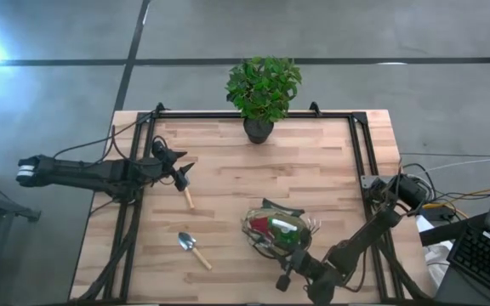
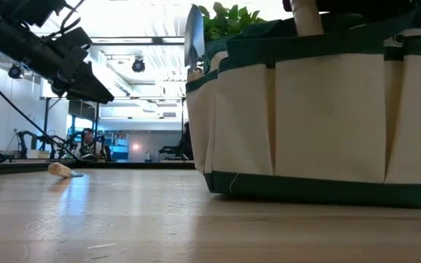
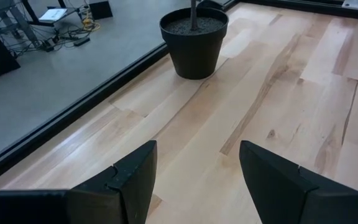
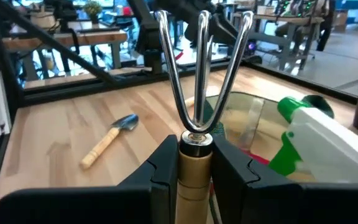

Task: Pick & Place Garden tools in Gardening bag
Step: Put the brown hand rake into the green gardening bag

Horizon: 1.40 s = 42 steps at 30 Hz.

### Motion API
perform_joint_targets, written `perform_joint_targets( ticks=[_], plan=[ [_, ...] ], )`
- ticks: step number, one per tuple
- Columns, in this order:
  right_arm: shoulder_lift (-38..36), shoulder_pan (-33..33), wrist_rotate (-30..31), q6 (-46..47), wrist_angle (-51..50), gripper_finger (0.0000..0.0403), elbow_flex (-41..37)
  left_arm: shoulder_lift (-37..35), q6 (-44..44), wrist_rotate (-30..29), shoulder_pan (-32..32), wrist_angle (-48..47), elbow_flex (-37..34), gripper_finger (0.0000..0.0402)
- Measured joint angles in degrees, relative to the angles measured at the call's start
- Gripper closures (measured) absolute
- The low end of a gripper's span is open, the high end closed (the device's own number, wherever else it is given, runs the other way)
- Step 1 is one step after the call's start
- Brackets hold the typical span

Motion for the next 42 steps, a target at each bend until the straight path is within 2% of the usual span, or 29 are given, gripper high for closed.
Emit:
perform_joint_targets(
  ticks=[9,17,27,32,42],
  plan=[
    [0.00,-0.82,-0.29,0.51,-5.53,0.0346,-0.02,0.01,-0.70,-0.11,-0.02,0.46,0.00,0.0170],
    [0.00,-2.69,-6.72,1.39,-5.58,0.0346,-0.19,0.02,-0.74,-0.11,-0.02,0.42,0.00,0.0170],
    [-0.04,-2.58,-9.98,17.01,-17.19,0.0346,-0.24,0.00,-0.78,-0.11,-0.02,0.35,0.00,0.0170],
    [-0.04,-2.67,-13.01,17.24,-17.34,0.0346,-0.24,0.00,-0.80,-0.11,0.00,0.33,0.00,0.0170],
    [-0.05,-2.91,-14.72,19.46,-18.97,0.0346,-0.23,0.02,-0.80,-0.09,-0.02,0.35,0.00,0.0170]
  ],
)
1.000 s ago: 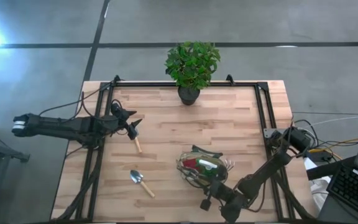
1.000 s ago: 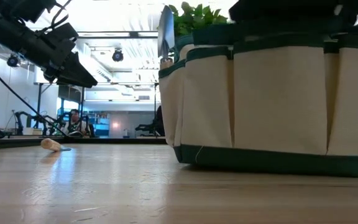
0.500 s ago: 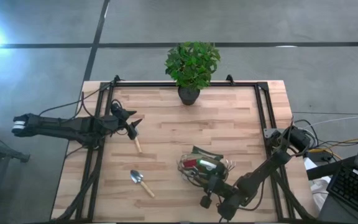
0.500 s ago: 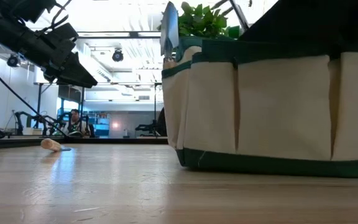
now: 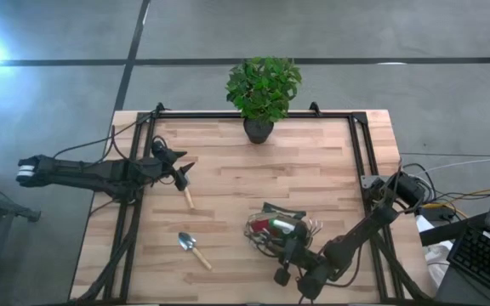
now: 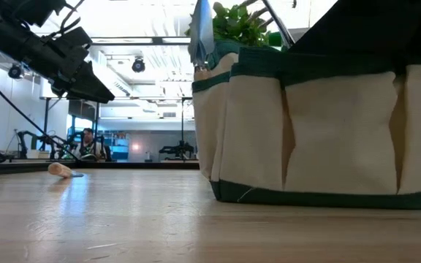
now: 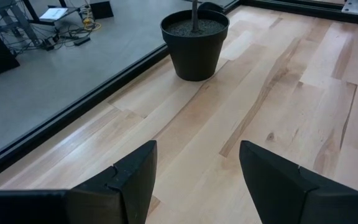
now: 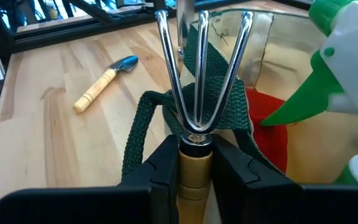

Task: Pick & Place Garden tools in Gardening bag
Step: Put the brown hand rake into the green gardening bag, then put the top brown trowel into the green gardening bag

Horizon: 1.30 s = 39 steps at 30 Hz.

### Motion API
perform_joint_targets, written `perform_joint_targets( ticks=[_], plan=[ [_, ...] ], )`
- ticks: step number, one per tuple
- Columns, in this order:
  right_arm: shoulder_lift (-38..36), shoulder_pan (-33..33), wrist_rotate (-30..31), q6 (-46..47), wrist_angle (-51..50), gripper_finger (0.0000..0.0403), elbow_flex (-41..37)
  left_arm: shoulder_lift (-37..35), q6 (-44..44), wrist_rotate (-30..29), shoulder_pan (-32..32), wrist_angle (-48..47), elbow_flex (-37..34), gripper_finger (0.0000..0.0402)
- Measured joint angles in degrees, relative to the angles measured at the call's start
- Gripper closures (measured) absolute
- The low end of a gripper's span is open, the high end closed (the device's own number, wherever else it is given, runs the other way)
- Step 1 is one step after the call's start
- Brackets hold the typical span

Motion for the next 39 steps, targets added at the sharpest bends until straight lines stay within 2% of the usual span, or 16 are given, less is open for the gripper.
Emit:
perform_joint_targets(
  ticks=[3,10,18,24,29,39],
  plan=[
    [-0.02,-0.06,-0.14,2.14,-1.25,0.0346,0.01,0.00,0.00,-0.02,0.02,0.00,0.00,0.0170],
    [-0.01,-0.76,-0.23,2.36,-1.51,0.0301,-0.03,-0.02,0.02,0.00,0.02,0.00,0.00,0.0170],
    [-0.02,-0.74,-1.15,2.42,-1.76,0.0295,0.93,-0.01,0.02,0.00,0.01,0.00,0.00,0.0170],
    [-0.53,-0.74,-2.10,0.94,-2.09,0.0272,2.01,-0.01,0.02,0.00,0.02,0.00,0.00,0.0170],
    [-0.65,-0.74,-3.86,3.73,-8.36,0.0252,3.39,-0.02,0.04,0.00,0.00,-0.02,0.00,0.0170],
    [-2.22,-0.36,-4.49,4.21,-10.33,0.0260,3.74,0.00,0.04,0.00,0.02,-0.02,0.00,0.0170]
  ],
)
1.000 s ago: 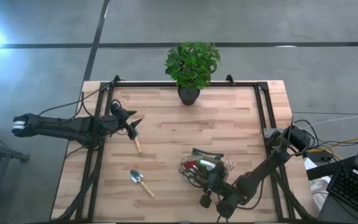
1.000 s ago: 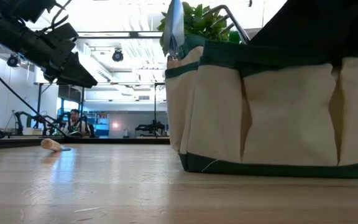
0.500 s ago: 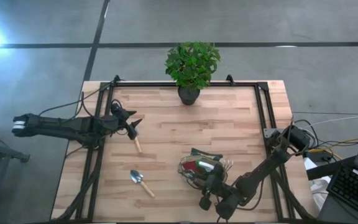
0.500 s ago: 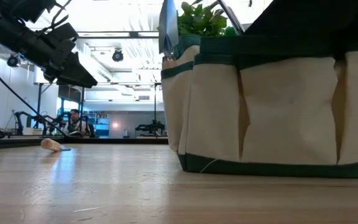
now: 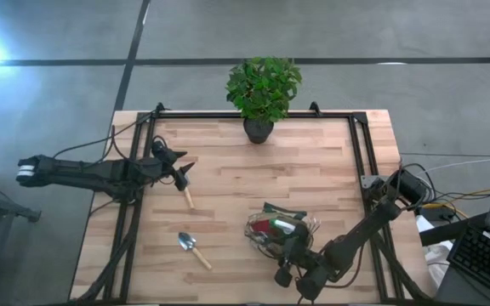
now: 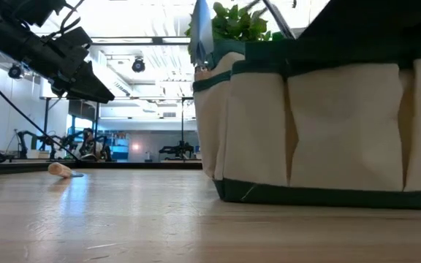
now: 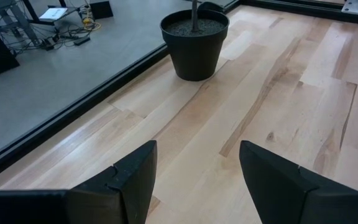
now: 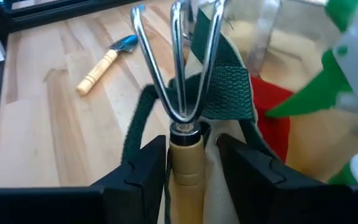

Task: Pick & Place Garden tools in Gardening bag
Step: Put the top brown trowel into the green gardening bag

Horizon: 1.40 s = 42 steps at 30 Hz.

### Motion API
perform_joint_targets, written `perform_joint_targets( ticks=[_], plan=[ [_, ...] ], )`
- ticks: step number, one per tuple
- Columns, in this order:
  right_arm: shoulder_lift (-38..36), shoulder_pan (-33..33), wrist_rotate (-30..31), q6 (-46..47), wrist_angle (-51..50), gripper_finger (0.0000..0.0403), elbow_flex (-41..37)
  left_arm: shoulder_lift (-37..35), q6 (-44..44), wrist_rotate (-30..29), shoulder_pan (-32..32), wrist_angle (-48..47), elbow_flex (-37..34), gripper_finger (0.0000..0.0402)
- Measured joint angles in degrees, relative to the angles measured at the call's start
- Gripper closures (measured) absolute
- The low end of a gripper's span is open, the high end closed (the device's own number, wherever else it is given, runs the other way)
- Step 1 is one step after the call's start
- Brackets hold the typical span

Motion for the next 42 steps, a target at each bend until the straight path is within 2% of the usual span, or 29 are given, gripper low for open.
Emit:
perform_joint_targets(
  ticks=[5,15,22,27,33,42],
  plan=[
    [-1.03,0.31,0.14,-3.36,-0.72,0.0269,1.80,0.00,-0.02,0.01,0.00,-0.04,0.00,0.0170],
    [-1.16,0.50,-0.34,-2.88,-10.46,0.0270,7.39,-0.01,0.00,0.00,-0.01,-0.02,0.00,0.0170],
    [-1.20,1.01,-0.39,-3.96,-12.54,0.0269,10.49,-0.02,0.00,0.02,-0.02,0.04,0.00,0.0170],
    [-1.44,2.14,-0.46,-1.99,-21.22,0.0274,13.95,-0.02,-0.02,1.10,0.00,0.02,0.00,0.0170],
    [-4.21,5.67,-0.39,7.13,-37.00,0.0296,18.40,-0.02,-0.01,6.16,-0.02,0.00,0.00,0.0170],
    [-10.01,11.74,-0.56,31.74,-57.04,0.0338,17.63,0.00,-0.02,6.22,0.00,-0.42,0.00,0.0170]
  ],
)
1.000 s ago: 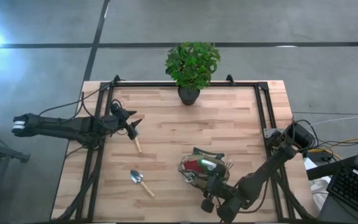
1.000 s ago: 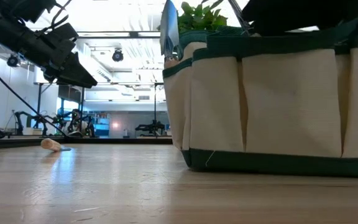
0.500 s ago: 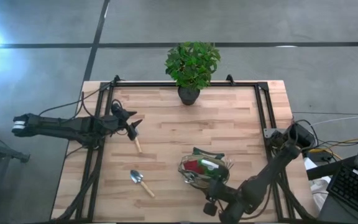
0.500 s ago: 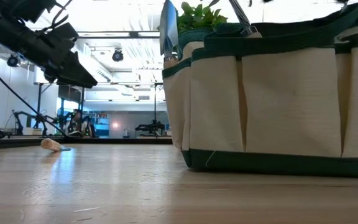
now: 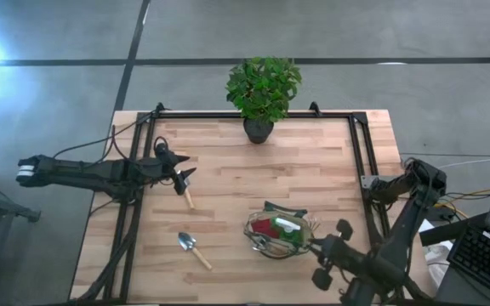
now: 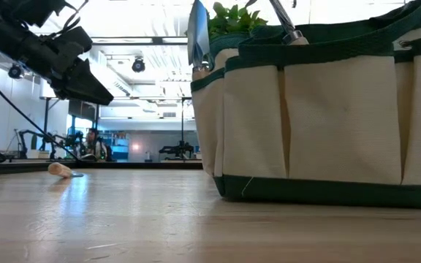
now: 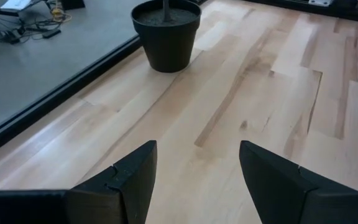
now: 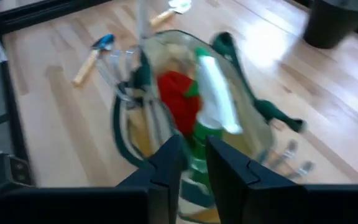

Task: Pick & Place Garden tools in Gardening bag
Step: Put the top brown trowel into the green gardening bag

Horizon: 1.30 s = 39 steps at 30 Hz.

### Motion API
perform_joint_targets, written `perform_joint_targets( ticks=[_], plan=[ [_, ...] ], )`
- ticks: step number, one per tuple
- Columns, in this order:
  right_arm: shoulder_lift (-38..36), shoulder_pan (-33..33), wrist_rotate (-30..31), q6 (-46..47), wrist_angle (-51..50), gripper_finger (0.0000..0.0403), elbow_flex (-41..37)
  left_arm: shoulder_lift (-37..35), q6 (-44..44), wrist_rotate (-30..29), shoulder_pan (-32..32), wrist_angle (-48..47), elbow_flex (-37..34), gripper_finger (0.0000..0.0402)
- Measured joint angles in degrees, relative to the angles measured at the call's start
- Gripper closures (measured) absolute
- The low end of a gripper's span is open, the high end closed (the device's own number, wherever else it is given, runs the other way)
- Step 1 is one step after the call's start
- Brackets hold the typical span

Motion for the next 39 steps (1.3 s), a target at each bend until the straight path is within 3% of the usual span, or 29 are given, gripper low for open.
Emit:
perform_joint_targets(
  ticks=[4,11,16,27,33,39],
  plan=[
    [-0.37,0.68,-0.75,3.95,-3.80,0.0359,-0.60,0.00,-1.19,0.25,0.00,-0.28,0.00,0.0170],
    [-0.39,0.14,-6.18,10.02,-9.86,0.0393,-1.52,-0.01,-12.32,0.32,-0.02,-6.11,1.98,0.0170],
    [-0.41,0.14,-16.53,24.93,-21.07,0.0394,-3.47,0.09,-20.94,0.40,0.00,-16.08,3.81,0.0170],
    [-2.11,0.18,-33.93,39.92,-20.96,0.0394,-14.19,0.17,-44.99,0.38,0.82,-31.39,4.56,0.0170],
    [-3.85,0.13,-35.37,40.82,-20.92,0.0394,-17.07,0.60,-55.20,0.70,0.83,-38.17,3.61,0.0170],
    [-6.65,0.13,-34.73,40.30,-20.92,0.0394,-19.23,0.88,-58.27,2.00,0.83,-36.07,1.63,0.0170]
  ],
)
